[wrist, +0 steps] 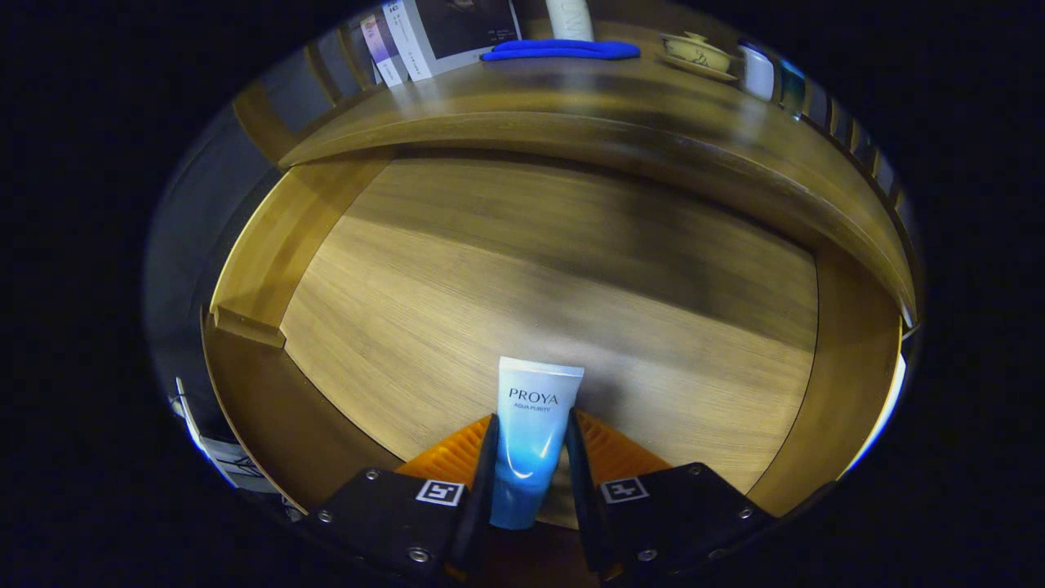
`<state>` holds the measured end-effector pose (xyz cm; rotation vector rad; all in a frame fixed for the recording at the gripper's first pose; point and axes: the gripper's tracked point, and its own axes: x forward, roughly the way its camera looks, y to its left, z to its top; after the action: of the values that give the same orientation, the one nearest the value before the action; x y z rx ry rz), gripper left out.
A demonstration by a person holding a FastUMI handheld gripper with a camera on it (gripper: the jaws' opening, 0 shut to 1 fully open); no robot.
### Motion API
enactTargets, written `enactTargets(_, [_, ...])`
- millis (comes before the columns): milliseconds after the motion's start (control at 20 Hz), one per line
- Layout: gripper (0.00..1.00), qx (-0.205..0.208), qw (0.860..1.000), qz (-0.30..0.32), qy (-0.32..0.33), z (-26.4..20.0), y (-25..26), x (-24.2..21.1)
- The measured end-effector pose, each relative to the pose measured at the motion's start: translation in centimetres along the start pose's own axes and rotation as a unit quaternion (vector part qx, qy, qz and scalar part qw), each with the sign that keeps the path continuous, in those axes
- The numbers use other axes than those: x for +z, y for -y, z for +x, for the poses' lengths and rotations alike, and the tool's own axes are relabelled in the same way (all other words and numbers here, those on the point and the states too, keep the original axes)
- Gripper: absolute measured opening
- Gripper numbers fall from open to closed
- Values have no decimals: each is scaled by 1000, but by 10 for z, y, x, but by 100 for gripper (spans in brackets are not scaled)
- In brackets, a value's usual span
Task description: Pull open the drawer, take out the items inside it, and place them on the countertop above the cabinet.
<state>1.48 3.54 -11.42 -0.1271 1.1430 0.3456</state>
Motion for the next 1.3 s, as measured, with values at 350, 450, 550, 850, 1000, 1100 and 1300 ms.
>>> enactTargets(350, [45,3,996,-24,86,-19,-3,27])
enactTargets(450, [45,8,995,-23,100,-24,-3,32])
enactTargets(550, [45,17,993,-21,113,-32,-6,37])
enactTargets(850, [45,35,984,-3,177,-64,-9,76])
enactTargets(1000, [45,47,978,7,205,-81,-11,95])
enactTargets(1100, [45,62,973,17,223,-92,-15,110])
enactTargets(1300, [45,61,960,42,271,-113,-9,153])
